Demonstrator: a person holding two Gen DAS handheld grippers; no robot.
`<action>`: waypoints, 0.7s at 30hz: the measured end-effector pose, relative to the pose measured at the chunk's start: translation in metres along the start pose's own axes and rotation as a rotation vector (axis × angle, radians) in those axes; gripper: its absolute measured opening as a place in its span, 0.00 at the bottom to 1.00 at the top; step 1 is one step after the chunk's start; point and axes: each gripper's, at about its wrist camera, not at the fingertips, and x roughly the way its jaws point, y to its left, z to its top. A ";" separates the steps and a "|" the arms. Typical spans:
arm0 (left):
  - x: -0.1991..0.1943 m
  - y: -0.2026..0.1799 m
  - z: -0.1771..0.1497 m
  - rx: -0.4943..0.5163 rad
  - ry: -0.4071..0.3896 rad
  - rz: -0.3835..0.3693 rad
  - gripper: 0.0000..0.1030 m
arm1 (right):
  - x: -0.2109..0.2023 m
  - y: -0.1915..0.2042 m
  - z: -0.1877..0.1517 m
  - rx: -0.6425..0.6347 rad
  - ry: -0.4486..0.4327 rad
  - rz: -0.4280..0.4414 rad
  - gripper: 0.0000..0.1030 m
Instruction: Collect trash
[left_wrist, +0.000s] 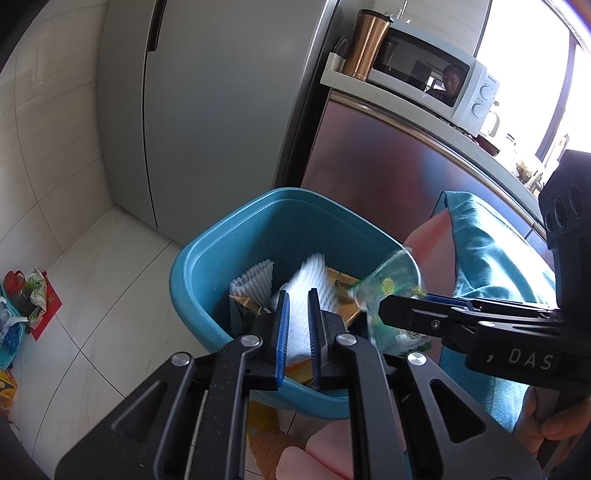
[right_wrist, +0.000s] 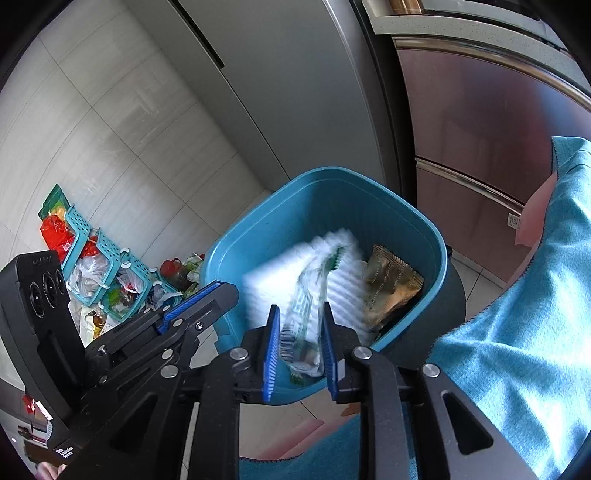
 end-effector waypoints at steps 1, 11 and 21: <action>0.001 0.001 0.000 -0.004 0.005 -0.003 0.15 | 0.000 0.000 0.000 0.001 -0.002 0.000 0.22; -0.013 0.000 -0.005 0.010 -0.022 -0.001 0.37 | -0.015 -0.006 -0.008 0.022 -0.065 0.015 0.31; -0.073 -0.020 -0.017 0.085 -0.158 -0.020 0.92 | -0.086 -0.003 -0.052 -0.062 -0.273 -0.071 0.73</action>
